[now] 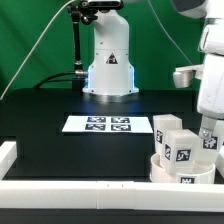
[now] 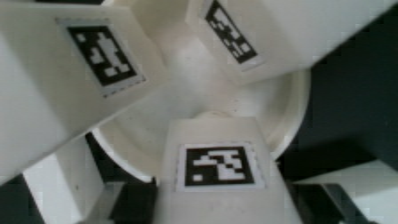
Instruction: Assemble stool
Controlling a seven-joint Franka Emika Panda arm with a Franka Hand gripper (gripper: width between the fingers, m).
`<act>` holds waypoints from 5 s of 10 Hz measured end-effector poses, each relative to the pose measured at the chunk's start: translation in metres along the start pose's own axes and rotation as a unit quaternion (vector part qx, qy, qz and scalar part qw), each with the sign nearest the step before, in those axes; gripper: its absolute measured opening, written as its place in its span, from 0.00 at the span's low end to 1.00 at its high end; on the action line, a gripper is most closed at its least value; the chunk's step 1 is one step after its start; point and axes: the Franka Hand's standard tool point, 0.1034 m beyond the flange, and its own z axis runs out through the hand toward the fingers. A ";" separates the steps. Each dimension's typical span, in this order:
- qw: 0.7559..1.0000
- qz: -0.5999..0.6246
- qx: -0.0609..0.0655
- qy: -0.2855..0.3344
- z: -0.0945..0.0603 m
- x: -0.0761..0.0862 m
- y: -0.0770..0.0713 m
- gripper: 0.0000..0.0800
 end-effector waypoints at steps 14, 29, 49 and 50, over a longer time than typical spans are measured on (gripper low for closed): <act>0.833 0.549 0.038 0.053 0.002 -0.010 0.004 0.42; 0.256 0.952 0.147 0.076 0.003 -0.006 0.003 0.42; 0.686 0.709 0.117 0.115 -0.025 -0.018 0.021 0.81; 0.700 0.695 0.116 0.118 -0.026 -0.019 0.024 0.81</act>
Offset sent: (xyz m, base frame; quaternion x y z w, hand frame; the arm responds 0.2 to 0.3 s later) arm 0.0000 0.0000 0.0000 0.0000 0.0000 0.1938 0.9810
